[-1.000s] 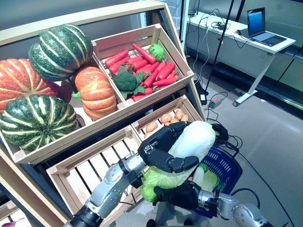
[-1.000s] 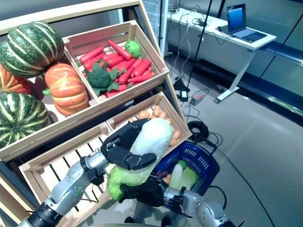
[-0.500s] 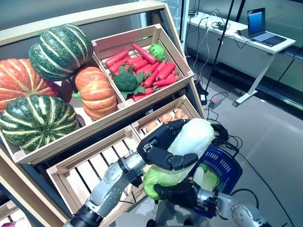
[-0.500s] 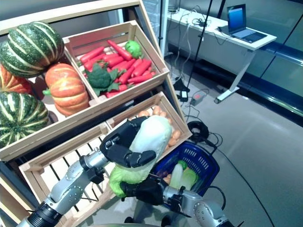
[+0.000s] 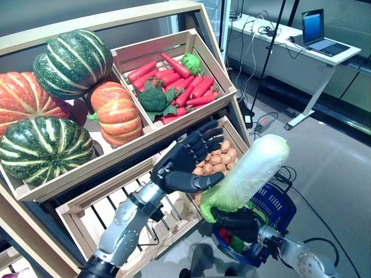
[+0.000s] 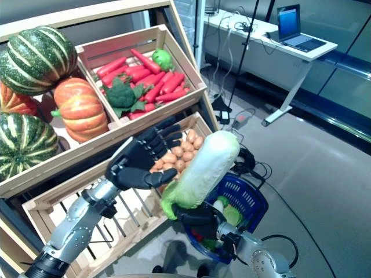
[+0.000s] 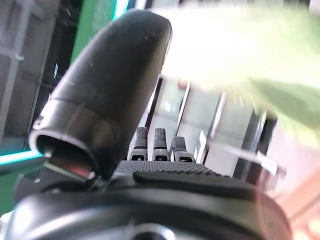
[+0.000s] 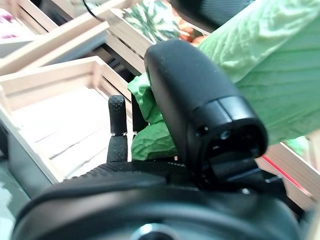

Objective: Put vegetables into the basket

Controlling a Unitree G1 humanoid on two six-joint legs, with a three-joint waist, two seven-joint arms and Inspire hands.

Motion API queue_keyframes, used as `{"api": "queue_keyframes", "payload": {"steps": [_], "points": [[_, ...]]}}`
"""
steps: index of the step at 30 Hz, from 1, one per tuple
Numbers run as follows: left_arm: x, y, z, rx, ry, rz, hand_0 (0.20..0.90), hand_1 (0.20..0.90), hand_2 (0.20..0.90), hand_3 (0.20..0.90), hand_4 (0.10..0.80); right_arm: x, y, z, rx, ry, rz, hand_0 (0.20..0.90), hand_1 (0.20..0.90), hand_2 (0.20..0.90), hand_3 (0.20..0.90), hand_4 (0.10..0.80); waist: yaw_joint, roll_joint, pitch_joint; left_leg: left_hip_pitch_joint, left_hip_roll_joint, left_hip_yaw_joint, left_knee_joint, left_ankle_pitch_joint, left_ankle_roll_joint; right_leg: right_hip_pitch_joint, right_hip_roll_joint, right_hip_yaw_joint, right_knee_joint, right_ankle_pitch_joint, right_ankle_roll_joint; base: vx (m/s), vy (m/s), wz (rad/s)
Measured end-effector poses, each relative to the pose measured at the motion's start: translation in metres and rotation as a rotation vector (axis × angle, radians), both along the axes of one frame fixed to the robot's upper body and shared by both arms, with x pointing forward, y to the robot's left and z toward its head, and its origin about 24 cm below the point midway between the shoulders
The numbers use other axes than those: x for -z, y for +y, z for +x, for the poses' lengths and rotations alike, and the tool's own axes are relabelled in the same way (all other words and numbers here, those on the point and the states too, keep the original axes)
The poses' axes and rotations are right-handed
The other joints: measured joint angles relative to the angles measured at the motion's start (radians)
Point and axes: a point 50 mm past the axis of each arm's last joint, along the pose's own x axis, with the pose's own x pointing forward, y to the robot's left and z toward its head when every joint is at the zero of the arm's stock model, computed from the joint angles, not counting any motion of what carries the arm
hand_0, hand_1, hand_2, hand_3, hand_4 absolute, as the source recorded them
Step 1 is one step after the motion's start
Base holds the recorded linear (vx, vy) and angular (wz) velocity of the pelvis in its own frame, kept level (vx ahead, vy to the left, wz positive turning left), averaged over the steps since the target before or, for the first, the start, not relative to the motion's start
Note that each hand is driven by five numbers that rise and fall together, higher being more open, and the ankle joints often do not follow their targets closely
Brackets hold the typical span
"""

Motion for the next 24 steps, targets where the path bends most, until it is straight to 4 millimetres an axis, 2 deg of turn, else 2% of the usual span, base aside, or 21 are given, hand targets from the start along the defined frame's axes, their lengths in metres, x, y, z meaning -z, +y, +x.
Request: {"api": "queue_keyframes", "payload": {"steps": [3,6,10,13,14,17,18,19,22,24], "points": [[0.004,0.021,-0.005,-0.133,0.004,0.076,0.900,0.900,0.900,0.900,0.800,0.002,-0.019,-0.006,0.102,0.009,-0.035,0.300,0.300,0.300,0.300,0.400,0.002,-0.001,0.002,-0.002,0.000,0.000,0.000,-0.002,0.000,-0.001,0.000,0.000,0.000,-0.001,-0.001,0.041,-0.013,0.01],[0.005,0.033,-0.008,-0.215,-0.002,0.120,0.900,0.900,0.900,0.900,0.800,0.002,-0.032,-0.009,0.188,0.011,-0.066,0.300,0.300,0.300,0.300,0.400,0.001,-0.005,0.011,-0.004,0.000,0.000,0.000,-0.003,0.000,-0.003,0.000,0.000,0.000,-0.001,-0.001,0.060,-0.015,0.00],[0.008,0.043,-0.011,-0.293,0.020,0.126,0.900,0.900,0.900,0.900,0.800,0.004,-0.045,-0.010,0.325,0.010,-0.103,0.300,0.300,0.300,0.300,0.400,0.000,-0.005,0.019,-0.025,0.000,0.004,0.000,-0.003,0.000,-0.026,0.000,0.001,0.000,0.000,0.000,-0.021,-0.017,-0.02],[0.009,0.046,-0.010,-0.356,0.013,0.122,0.900,0.900,0.900,0.900,0.800,0.007,-0.053,-0.006,0.412,0.010,-0.135,0.300,0.300,0.300,0.300,0.400,0.000,-0.009,0.027,-0.071,0.000,0.005,0.008,0.004,-0.001,-0.077,0.002,0.004,0.010,0.003,0.002,-0.322,-0.065,-0.03],[0.003,0.048,-0.008,-0.389,-0.023,0.105,0.900,0.900,0.900,0.900,0.800,0.005,-0.056,0.002,0.449,-0.015,-0.139,0.300,0.300,0.300,0.300,0.400,-0.001,-0.013,0.042,-0.118,0.001,0.006,0.023,0.006,-0.002,-0.127,0.001,0.007,0.027,0.005,0.000,-0.410,-0.084,-0.05],[-0.015,0.047,0.015,-0.464,-0.113,0.059,0.900,0.900,0.900,0.900,0.800,-0.008,-0.066,0.039,0.598,-0.088,-0.116,0.300,0.300,0.300,0.300,0.400,-0.001,-0.017,0.160,-0.224,0.002,0.004,0.071,0.023,-0.004,-0.219,0.001,0.006,0.055,0.030,-0.010,-0.272,-0.081,0.02],[-0.018,0.046,0.019,-0.471,-0.121,0.054,0.900,0.900,0.900,0.900,0.800,-0.010,-0.066,0.045,0.627,-0.098,-0.105,0.300,0.300,0.300,0.300,0.400,0.000,-0.018,0.179,-0.237,0.002,0.004,0.081,0.023,-0.005,-0.230,0.001,0.005,0.062,0.031,-0.012,-0.201,-0.063,0.01],[-0.024,0.044,0.030,-0.488,-0.141,0.045,0.900,0.900,0.900,0.900,0.800,-0.018,-0.067,0.063,0.696,-0.136,-0.100,0.300,0.300,0.300,0.300,0.400,0.000,-0.016,0.238,-0.265,0.004,0.003,0.096,0.027,-0.008,-0.260,0.002,0.004,0.081,0.034,-0.015,-0.225,-0.056,0.01],[-0.036,0.034,0.041,-0.487,-0.188,0.023,0.900,0.900,0.900,0.900,0.800,-0.040,-0.070,0.090,0.792,-0.217,-0.090,0.300,0.300,0.300,0.300,0.400,0.000,-0.011,0.318,-0.344,0.006,0.004,0.128,0.032,-0.012,-0.342,0.002,-0.001,0.124,0.035,-0.019,-0.225,-0.055,0.01],[-0.050,0.022,0.049,-0.448,-0.236,0.007,0.900,0.900,0.900,0.900,0.800,-0.060,-0.075,0.111,0.876,-0.268,-0.076,0.300,0.300,0.300,0.300,0.400,0.003,-0.007,0.401,-0.406,0.008,0.003,0.166,0.034,-0.013,-0.409,0.001,-0.002,0.175,0.031,-0.026,-0.157,-0.084,0.03]]}}
